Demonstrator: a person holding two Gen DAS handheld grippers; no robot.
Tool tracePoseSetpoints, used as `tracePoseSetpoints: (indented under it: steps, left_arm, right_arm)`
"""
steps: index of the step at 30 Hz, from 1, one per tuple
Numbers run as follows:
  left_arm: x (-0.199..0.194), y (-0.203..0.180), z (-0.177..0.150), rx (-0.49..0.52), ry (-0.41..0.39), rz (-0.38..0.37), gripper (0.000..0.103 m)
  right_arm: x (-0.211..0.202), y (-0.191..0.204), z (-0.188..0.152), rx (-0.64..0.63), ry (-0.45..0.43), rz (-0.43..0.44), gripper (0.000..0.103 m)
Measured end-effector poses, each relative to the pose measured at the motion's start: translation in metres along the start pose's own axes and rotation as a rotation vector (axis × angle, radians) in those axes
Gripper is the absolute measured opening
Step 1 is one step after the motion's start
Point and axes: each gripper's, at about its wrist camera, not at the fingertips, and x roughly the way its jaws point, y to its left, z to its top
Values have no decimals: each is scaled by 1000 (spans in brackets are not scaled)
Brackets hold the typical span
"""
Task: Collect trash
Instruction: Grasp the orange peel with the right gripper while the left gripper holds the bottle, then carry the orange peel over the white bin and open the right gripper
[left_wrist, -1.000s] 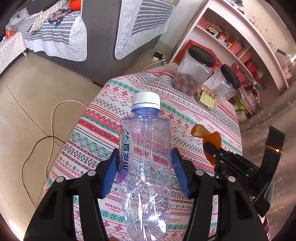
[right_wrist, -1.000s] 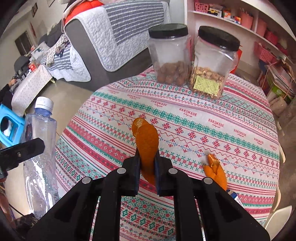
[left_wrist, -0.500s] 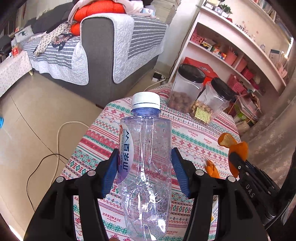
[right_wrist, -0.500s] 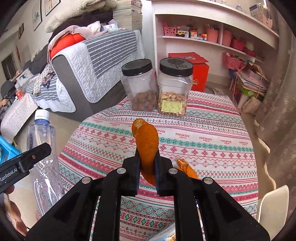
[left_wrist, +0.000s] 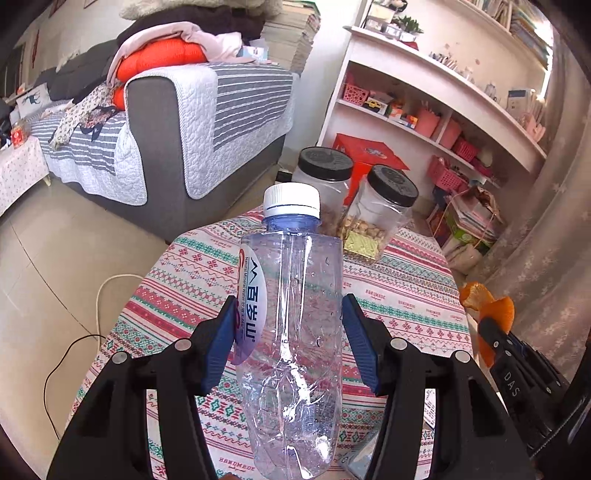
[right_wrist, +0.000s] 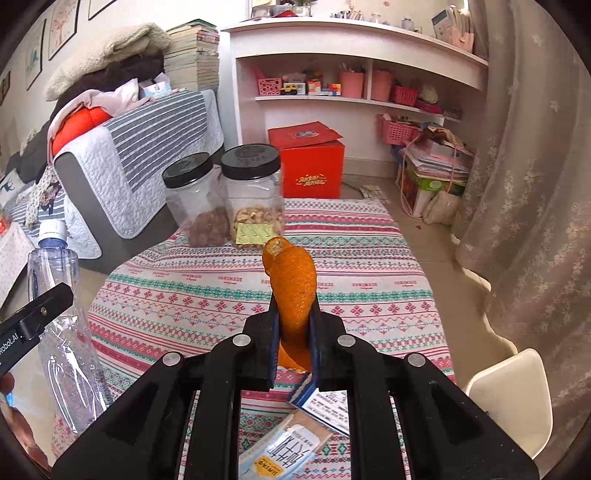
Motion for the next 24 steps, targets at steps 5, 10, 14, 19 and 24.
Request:
tracePoseSetpoints:
  steps: [5, 10, 14, 19, 24]
  left_arm:
    - [-2, -32, -7, 41, -24, -38, 56]
    - [-5, -62, -12, 75, -43, -85, 56]
    - [-7, -85, -19, 108, -47, -116, 56]
    - [-9, -110, -29, 146, -42, -147, 56]
    - [-12, -134, -36, 181, -44, -177, 56]
  right_arm:
    - [-10, -34, -2, 36, -18, -51, 13]
    - [-21, -66, -6, 64, -35, -107, 13]
    - [-31, -96, -12, 99, -41, -151, 13]
    - [-43, -137, -20, 149, -42, -209, 14]
    - [-54, -177, -33, 202, -29, -270, 14]
